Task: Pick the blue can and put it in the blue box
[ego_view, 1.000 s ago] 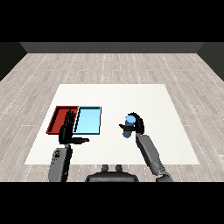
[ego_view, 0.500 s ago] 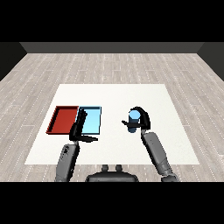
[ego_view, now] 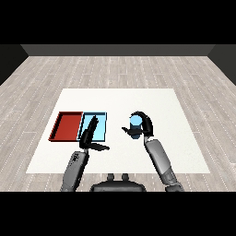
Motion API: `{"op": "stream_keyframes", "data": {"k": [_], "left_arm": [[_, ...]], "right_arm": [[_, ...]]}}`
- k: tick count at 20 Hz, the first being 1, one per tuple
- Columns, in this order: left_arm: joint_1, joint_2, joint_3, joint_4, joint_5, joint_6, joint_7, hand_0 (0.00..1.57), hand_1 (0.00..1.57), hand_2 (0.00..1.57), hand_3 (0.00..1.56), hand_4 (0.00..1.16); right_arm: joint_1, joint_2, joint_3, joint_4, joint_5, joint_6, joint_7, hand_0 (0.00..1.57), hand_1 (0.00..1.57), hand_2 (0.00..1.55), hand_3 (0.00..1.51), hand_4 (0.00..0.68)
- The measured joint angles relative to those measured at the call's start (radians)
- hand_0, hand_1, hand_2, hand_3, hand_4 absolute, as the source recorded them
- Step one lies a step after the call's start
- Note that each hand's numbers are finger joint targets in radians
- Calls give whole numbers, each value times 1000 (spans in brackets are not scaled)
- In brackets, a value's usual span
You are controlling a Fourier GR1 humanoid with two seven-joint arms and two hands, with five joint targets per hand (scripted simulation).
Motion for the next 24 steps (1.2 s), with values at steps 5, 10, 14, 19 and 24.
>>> {"op": "stream_keyframes", "data": {"k": [5,10,14,19,24], "left_arm": [[-54,-1,-35,59,45,17,29,0,0,0,0,0],[-81,-1,-86,126,86,47,22,0,0,0,0,0],[-89,-1,-139,143,96,94,20,0,0,0,0,0],[-137,-1,-185,198,130,163,11,0,0,0,0,0],[-153,-1,-211,233,172,185,3,0,0,0,0,0]], "right_arm": [[-28,26,-1,10,46,-1,14,1450,1450,1454,1398,612],[-49,40,6,12,66,15,25,1472,1472,1463,1398,614],[-42,45,17,-28,85,21,57,1487,1487,1467,1400,609],[-27,53,44,-37,101,17,46,1493,1493,1469,1401,610],[-59,55,45,-12,87,15,25,1476,1476,1463,1398,604]]}}
